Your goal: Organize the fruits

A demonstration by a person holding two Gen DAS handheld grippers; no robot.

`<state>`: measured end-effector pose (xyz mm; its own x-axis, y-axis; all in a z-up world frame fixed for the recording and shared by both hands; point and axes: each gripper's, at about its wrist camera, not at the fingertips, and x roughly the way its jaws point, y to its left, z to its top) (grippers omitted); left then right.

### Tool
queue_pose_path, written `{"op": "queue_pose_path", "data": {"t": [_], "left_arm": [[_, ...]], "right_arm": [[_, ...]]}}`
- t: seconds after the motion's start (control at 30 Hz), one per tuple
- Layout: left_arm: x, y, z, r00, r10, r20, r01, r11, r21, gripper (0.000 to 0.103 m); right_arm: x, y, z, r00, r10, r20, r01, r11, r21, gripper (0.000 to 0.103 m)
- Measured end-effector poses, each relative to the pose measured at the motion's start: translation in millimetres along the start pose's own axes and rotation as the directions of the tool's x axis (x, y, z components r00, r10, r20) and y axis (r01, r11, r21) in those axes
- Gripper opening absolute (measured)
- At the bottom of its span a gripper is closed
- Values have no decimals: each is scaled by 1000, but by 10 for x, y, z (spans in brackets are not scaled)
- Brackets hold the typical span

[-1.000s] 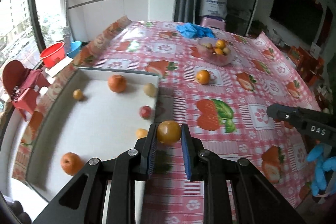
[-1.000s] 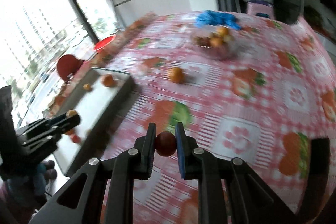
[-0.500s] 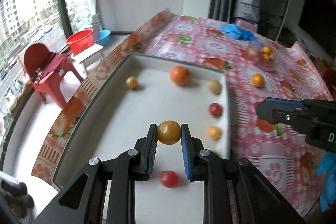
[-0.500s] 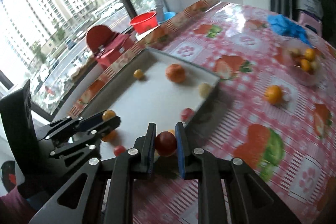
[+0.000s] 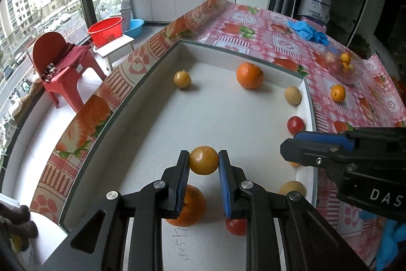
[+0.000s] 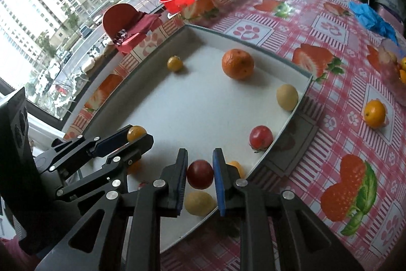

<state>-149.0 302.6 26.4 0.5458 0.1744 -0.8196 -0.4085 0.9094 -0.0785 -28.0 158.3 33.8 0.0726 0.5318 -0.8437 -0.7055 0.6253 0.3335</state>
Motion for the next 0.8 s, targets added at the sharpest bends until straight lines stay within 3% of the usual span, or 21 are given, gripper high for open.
{"op": "queue_pose_path", "data": {"t": [0.07,0.13,0.17,0.27,0.33,0.5,0.63,0.67,0.7,0.8], "left_arm": [[27,-2,-12,1000,-2,-8,2,1000,1,24],[50,-15,-19,1000,3,-14,-3,1000,6,24],[49,-16,-24,1000,7,-14,-7,1000,10,28],[-6,-40,-36,999,25,25,-25,1000,11,86],[-94,-56,-48,996,39,79,-40,999,19,87],[-112,-93,-40,997,41,62,-44,998,38,87],[-96,-69,-75,999,28,23,-28,1000,13,87],[-98,-68,-84,1000,24,19,-24,1000,9,89],[-106,-60,-95,1000,14,14,-14,1000,0,103],[-145,-45,-122,1000,-18,20,18,1000,-21,103]], "right_arm": [[-16,3,3,1000,-7,4,7,1000,-1,33],[-41,14,12,1000,-11,14,11,1000,-4,58],[-66,21,14,1000,-16,24,16,1000,-8,60],[-133,56,15,999,-22,33,22,1000,-15,62],[-153,61,17,999,-32,34,32,999,-18,70],[-233,66,17,998,-48,46,49,999,-24,80],[-275,60,22,997,-70,46,71,997,-21,82],[-284,56,21,996,-76,45,77,997,-20,83],[-291,53,18,996,-81,44,82,996,-20,84],[-290,58,11,994,-97,39,98,995,-25,90]]}}
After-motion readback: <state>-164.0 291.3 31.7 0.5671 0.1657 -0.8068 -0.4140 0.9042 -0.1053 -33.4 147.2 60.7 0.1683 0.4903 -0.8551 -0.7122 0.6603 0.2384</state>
